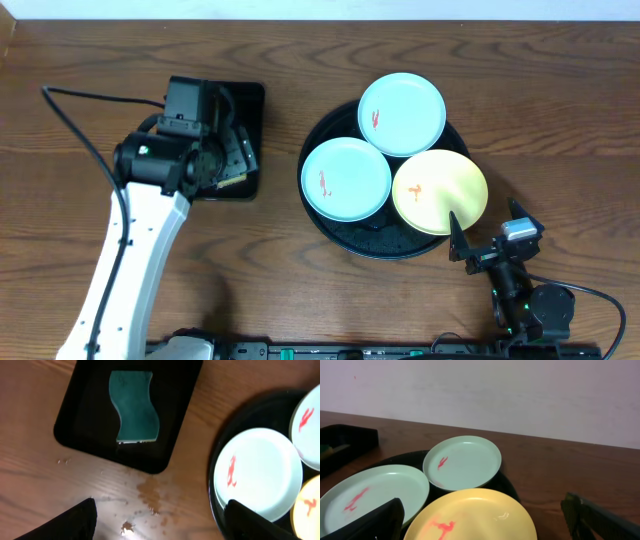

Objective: Clean dirty plates on tray and stack at the side
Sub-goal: 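Move the left gripper over the black tray down to the green sponge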

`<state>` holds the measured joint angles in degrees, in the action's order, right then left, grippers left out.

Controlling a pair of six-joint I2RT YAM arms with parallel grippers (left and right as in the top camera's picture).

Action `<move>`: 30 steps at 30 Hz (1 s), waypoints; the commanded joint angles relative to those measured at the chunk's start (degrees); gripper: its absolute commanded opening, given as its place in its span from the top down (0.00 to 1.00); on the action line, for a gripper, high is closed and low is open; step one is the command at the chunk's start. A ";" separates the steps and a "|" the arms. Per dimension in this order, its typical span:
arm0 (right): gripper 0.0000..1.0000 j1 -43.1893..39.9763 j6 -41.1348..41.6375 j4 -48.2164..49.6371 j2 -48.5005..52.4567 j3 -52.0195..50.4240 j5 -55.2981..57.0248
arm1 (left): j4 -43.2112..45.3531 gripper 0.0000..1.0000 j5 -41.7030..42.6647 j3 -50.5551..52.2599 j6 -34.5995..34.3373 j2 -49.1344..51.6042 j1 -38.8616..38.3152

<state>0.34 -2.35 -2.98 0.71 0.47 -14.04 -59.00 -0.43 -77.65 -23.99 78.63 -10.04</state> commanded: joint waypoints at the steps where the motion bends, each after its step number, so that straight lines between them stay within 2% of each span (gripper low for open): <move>1: 0.01 0.42 -0.72 -0.22 -0.33 -0.13 0.26 | 1.55 0.18 -2.14 -0.90 -0.31 2.38 -0.28; 6: 0.01 0.42 -0.72 -0.22 -0.33 -0.13 0.26 | 7.91 0.18 -8.35 -0.90 -0.35 6.97 0.90; 16: 0.01 0.42 -0.72 -0.22 -0.33 -0.13 0.26 | 21.70 0.18 -8.46 -0.90 -0.33 22.93 5.33; 23: 0.01 0.42 -0.72 -0.22 -0.33 -0.13 0.26 | 23.76 0.19 -8.46 -0.90 -0.35 30.88 6.80; 30: 0.01 0.42 -0.72 -0.22 -0.33 -0.13 0.26 | 23.06 0.19 -8.39 -0.26 -0.35 32.74 9.25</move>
<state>0.34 -2.37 -2.98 0.71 0.47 -14.04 -35.75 -7.88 -77.67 -24.03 111.11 -2.00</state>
